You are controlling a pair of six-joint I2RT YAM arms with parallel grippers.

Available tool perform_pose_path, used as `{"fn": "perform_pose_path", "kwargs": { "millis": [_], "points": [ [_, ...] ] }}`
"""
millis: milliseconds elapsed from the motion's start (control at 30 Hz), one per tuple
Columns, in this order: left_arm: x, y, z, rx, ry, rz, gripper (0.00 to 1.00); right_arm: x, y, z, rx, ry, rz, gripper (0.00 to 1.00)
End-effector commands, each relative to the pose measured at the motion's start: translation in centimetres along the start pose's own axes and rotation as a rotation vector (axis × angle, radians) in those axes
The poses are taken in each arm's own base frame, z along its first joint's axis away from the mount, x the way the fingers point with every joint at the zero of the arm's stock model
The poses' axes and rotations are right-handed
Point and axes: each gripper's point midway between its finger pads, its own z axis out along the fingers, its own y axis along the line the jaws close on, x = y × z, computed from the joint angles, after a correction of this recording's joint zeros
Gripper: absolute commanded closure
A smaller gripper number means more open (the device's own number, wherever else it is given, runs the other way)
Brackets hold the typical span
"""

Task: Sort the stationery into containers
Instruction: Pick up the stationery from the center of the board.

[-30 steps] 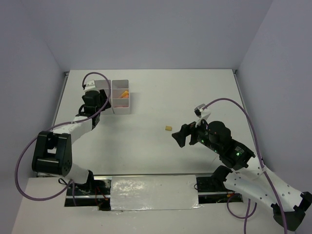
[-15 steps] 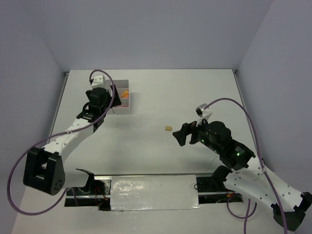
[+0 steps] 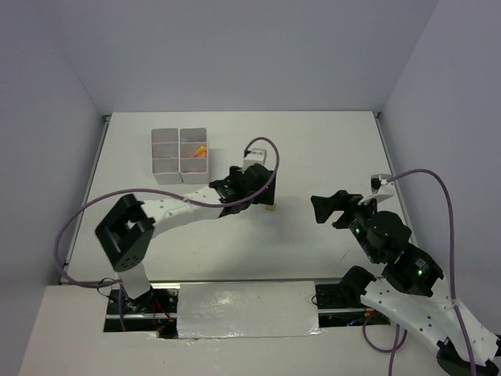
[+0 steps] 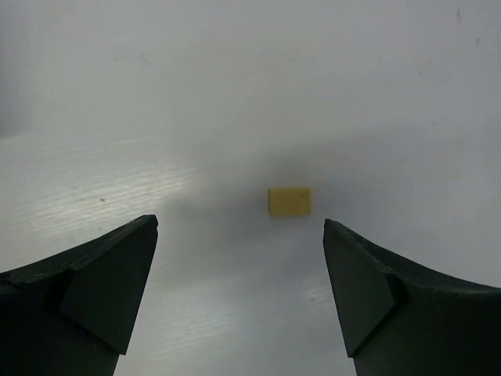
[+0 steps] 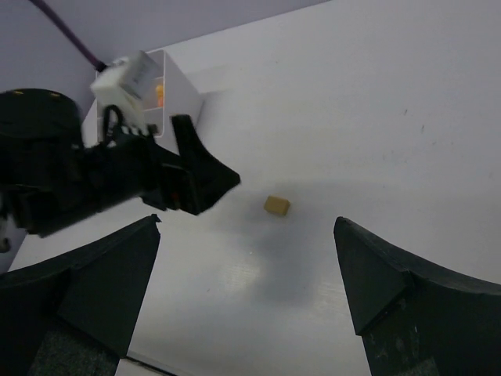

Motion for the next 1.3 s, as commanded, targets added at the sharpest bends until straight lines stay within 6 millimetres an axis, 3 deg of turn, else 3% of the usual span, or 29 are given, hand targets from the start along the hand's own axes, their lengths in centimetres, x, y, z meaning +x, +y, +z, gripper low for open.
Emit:
{"fn": "perform_pose_path", "kwargs": {
  "millis": [0, 33, 67, 133, 400, 667, 1100, 1200, 1267],
  "points": [
    [1.0, -1.1, 1.6, -0.058, 0.038, -0.005, 0.01, -1.7, -0.8, -1.4, 0.022, -0.058, 0.028, 0.0],
    [2.4, -1.5, 2.8, -0.06, 0.07, 0.017, 0.01, -1.5, -0.5, -1.6, -0.004, -0.051, 0.025, 0.0],
    [2.2, -2.3, 3.2, -0.04, 0.073, 0.016, 0.01, -1.5, -0.3, -1.7, -0.016, -0.05, 0.021, 0.0],
    [4.1, -3.3, 4.3, -0.024, 0.118, 0.048, 0.02, -1.1, -0.5, -1.6, -0.013, -0.034, 0.003, 0.0],
    [5.1, -5.6, 6.9, 0.025, 0.154, 0.137, 0.06, 1.0, 1.1, -0.1, -0.086, 0.041, -0.074, 0.0],
    [7.2, -4.5, 7.6, -0.031, 0.213, 0.155, 0.19, 1.4, 1.6, 0.4, -0.106, 0.056, -0.096, 0.0],
    [10.1, -5.2, 8.4, -0.02, 0.272, 0.172, 0.25, 1.3, 1.9, 0.5, -0.117, 0.061, -0.108, 0.0],
    [10.3, -5.0, 8.6, -0.032, 0.274, 0.176, 0.3, 1.3, 1.9, 0.4, -0.118, 0.06, -0.108, 0.0],
    [10.2, -4.8, 8.6, -0.04, 0.27, 0.178, 0.42, 1.4, 1.8, 0.4, -0.117, 0.061, -0.108, 0.0]
  ]
}}
